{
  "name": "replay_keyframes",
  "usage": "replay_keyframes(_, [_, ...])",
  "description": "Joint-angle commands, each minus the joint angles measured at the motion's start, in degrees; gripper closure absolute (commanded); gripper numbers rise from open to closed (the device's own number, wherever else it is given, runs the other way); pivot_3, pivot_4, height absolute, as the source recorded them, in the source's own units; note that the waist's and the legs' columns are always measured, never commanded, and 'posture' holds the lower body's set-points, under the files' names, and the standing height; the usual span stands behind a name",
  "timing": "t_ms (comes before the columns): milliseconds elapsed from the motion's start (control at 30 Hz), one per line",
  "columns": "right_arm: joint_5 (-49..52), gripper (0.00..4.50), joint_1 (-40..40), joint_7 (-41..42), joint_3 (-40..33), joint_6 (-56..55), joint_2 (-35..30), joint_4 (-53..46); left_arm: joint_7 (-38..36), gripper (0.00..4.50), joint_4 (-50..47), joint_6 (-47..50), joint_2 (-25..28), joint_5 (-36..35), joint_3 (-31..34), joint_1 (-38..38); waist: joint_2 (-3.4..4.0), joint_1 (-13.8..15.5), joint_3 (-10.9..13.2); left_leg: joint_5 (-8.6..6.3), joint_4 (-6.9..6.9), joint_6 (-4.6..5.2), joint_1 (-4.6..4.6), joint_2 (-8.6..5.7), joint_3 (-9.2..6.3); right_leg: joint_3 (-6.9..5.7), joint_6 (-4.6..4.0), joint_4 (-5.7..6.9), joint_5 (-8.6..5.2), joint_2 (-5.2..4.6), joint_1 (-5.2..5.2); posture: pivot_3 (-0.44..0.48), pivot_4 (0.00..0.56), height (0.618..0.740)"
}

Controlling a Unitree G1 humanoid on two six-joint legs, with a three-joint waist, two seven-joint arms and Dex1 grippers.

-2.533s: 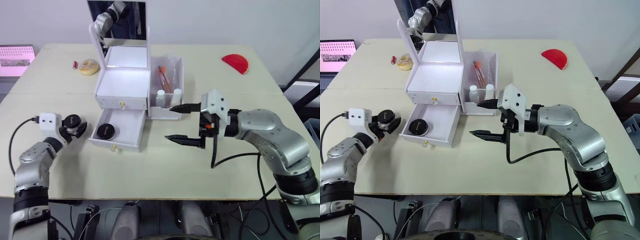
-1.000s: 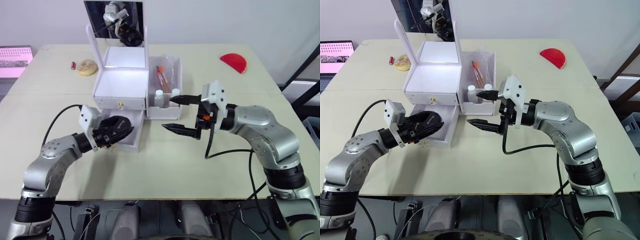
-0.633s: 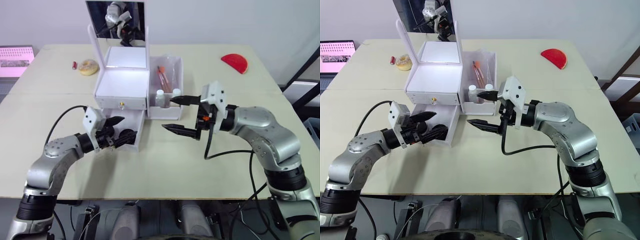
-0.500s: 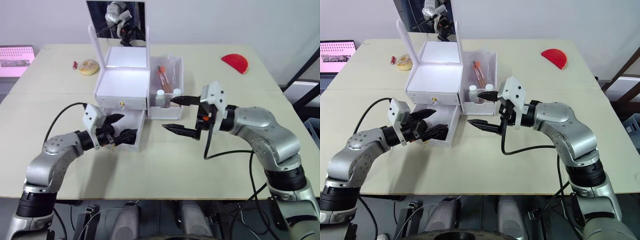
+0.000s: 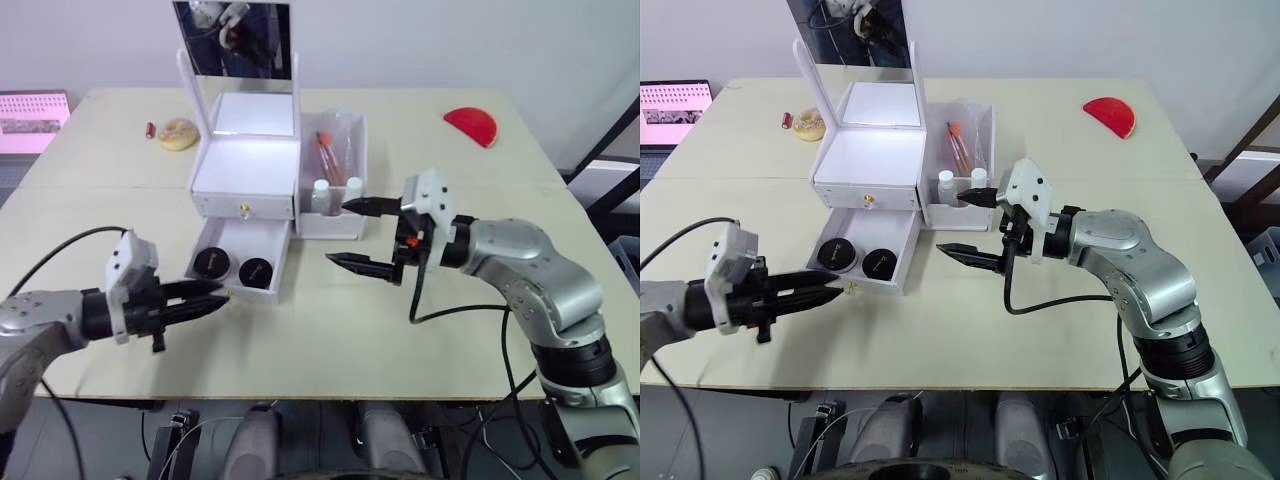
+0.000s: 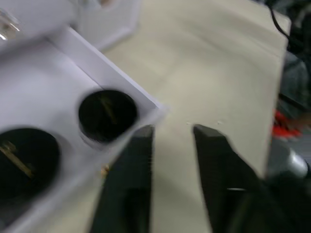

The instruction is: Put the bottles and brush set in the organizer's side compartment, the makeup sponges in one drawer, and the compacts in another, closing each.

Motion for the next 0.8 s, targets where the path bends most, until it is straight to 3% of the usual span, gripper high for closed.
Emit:
replay_keyframes(33, [0.82, 0.00, -0.45, 0.33, -2.22, -0.64, -0.94, -2.15, -3.66, 4.47, 1.88, -6.35, 3.26, 7.31, -1.53, 2.28, 0.02, -0.12, 0.01, 0.00, 0.00, 0.00, 0.01, 0.00, 0.00, 0.00, -0.01, 0.00, 0.00, 0.00, 0.00, 0.000, 0.150, 0.739])
replay_keyframes(300, [1.35, 0.00, 0.92, -0.63, -2.89, 0.29, -1.19, -3.77, -1.88, 4.47, 9.70, -20.82, 3.80, 24.11, -11.31, -3.51, 0.04, -0.01, 0.02, 0.00, -0.05, 0.00, -0.05, 0.00, 0.00, 0.00, -0.02, -0.04, 0.01, 0.00, -0.05, 0.000, 0.150, 0.739])
replay_keyframes(800, [2.65, 0.00, 1.49, -2.29, -3.23, 3.02, -1.84, -6.21, 12.09, 4.47, 19.94, -22.80, -9.79, 36.44, -21.49, -20.91, 0.04, 0.03, 0.02, 0.01, 0.07, 0.01, 0.02, 0.00, -0.01, -0.01, 0.01, 0.10, 0.05, 0.02, 0.02, 0.000, 0.150, 0.739])
